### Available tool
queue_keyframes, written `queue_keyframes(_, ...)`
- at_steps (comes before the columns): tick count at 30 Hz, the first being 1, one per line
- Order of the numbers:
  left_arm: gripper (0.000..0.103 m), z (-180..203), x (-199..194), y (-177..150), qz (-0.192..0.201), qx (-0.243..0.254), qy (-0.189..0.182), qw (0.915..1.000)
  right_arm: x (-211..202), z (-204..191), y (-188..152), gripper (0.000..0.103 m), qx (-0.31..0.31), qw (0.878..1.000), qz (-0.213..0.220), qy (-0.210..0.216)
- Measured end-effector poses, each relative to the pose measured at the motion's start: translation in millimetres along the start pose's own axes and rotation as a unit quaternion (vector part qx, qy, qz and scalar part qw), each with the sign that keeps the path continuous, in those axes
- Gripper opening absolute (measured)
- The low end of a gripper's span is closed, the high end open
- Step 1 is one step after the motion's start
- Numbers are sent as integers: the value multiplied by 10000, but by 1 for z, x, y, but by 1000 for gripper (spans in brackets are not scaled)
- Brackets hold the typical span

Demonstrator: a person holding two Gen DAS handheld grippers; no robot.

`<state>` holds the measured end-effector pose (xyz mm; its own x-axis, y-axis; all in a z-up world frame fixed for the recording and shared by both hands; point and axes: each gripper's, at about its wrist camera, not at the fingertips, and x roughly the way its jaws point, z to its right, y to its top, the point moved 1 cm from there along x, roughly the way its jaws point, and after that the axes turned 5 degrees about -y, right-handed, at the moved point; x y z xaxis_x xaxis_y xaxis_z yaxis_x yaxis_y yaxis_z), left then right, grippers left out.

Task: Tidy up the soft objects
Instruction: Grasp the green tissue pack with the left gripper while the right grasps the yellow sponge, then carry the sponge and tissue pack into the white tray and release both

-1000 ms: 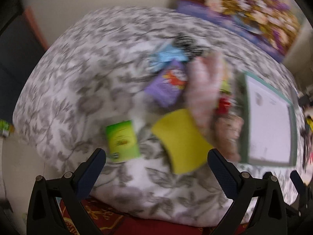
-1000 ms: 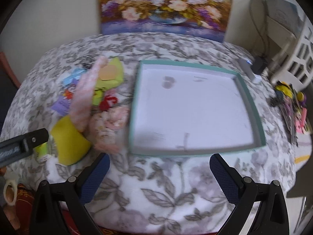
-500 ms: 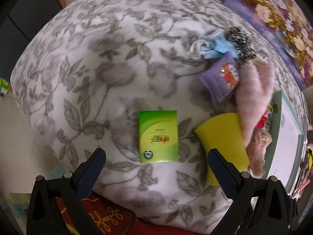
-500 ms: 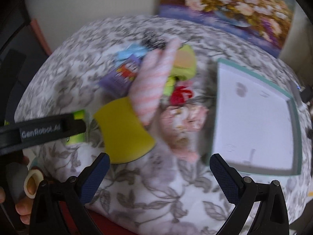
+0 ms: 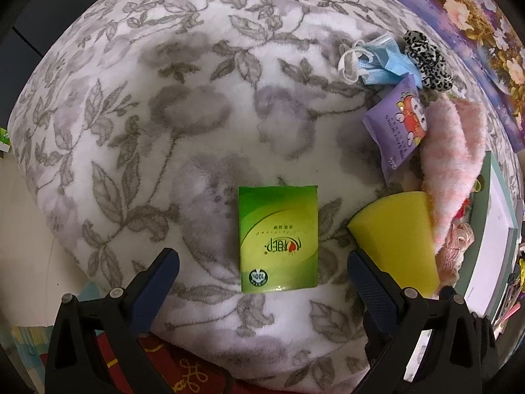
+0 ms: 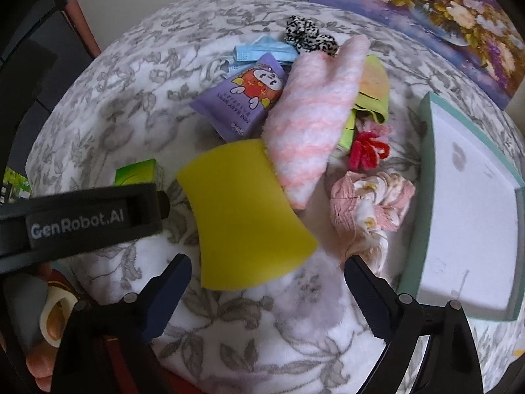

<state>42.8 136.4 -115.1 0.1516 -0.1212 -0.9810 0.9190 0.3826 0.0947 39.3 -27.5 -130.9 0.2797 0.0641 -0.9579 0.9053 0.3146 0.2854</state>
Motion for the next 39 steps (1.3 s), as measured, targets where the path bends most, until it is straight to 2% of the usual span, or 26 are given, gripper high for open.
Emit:
queue_keyframes(7, 100, -3, 27, 14, -122, 11, 77, 9999, 20, 0, 11, 94, 49, 9998, -186, 9)
queue_keyframes(9, 92, -2, 33, 18, -158, 19, 81, 9998, 23, 0, 13, 93, 64, 9997, -222, 24)
queue_keyframes(13, 92, 1, 50, 26, -229, 66, 188, 9995, 32, -2, 18, 93, 18, 9996, -266, -21)
queue_keyframes(16, 87, 2, 56, 28, -209, 104, 203, 9995, 34, -2, 20, 90, -1, 9997, -253, -46)
queue_keyframes(20, 74, 3, 64, 32, -154, 121, 313, 9993, 37, -4, 21, 78, -1, 9997, -220, 56)
queue_keyframes(22, 68, 3, 64, 35, -133, 131, 348, 9992, 34, -5, 17, 77, -12, 9997, -250, 45)
queue_keyframes(26, 48, 8, 68, 41, -67, 197, 355, 9992, 31, -2, 14, 76, 52, 9996, -227, 127)
queue_keyframes(31, 48, 16, 75, 41, -50, 212, 269, 9994, 22, 7, 11, 76, 139, 9995, -161, 235)
queue_keyframes(36, 48, 19, 64, 34, -25, 144, 56, 9999, 10, 17, 8, 76, 253, 9991, -57, 336)
queue_keyframes(39, 48, 27, 57, 36, 95, 237, 78, 9996, -1, 23, 7, 76, 343, 9985, 55, 432)
